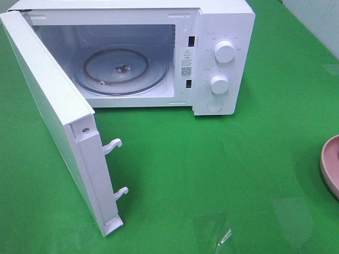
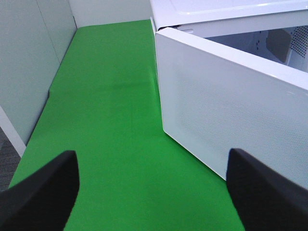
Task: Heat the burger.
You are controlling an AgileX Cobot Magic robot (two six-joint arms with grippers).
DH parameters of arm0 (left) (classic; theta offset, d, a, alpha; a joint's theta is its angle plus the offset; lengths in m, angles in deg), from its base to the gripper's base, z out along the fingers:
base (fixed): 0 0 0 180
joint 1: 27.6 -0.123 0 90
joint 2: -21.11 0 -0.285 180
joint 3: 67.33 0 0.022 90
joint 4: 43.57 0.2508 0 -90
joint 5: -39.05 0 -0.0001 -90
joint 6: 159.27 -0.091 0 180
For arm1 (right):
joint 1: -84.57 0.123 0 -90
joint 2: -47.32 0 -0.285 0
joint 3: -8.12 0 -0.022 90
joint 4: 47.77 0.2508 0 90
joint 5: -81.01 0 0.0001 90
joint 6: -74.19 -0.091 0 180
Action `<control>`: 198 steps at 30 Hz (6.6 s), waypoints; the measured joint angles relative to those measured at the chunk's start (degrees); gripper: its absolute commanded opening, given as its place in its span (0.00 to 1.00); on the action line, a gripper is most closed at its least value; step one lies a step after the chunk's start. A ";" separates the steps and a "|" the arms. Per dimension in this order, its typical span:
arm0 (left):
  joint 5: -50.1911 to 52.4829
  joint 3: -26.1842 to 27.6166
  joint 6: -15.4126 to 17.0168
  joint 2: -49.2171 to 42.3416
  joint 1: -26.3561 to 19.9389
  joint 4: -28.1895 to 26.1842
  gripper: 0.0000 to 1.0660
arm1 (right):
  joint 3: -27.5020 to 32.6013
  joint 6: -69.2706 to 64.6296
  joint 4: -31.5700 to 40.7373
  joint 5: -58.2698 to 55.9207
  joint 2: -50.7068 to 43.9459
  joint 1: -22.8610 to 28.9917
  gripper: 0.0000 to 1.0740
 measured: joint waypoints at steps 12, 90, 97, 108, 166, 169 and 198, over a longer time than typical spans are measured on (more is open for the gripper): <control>15.18 -5.04 -0.17 7.05 0.00 0.52 0.16 | 0.00 0.00 0.00 0.00 0.00 0.00 0.71; 98.55 -6.93 16.33 85.66 23.78 17.53 0.00 | 0.00 0.00 0.06 0.00 0.00 0.00 0.71; 96.77 -1.26 14.27 89.15 28.53 13.58 0.00 | 0.00 0.00 0.06 0.00 0.00 0.00 0.71; 92.36 7.22 14.04 93.16 32.09 11.92 0.00 | 0.00 0.00 0.06 0.00 0.00 0.00 0.71; 80.21 32.60 12.72 106.34 34.95 12.61 0.00 | 0.00 0.00 0.17 0.00 0.00 0.00 0.71; 80.44 32.66 12.72 106.34 35.01 12.38 0.00 | 0.00 0.00 0.17 0.00 0.00 0.00 0.71; 46.52 33.46 12.72 96.94 46.52 7.28 0.94 | 0.00 0.00 0.17 0.00 0.00 0.00 0.71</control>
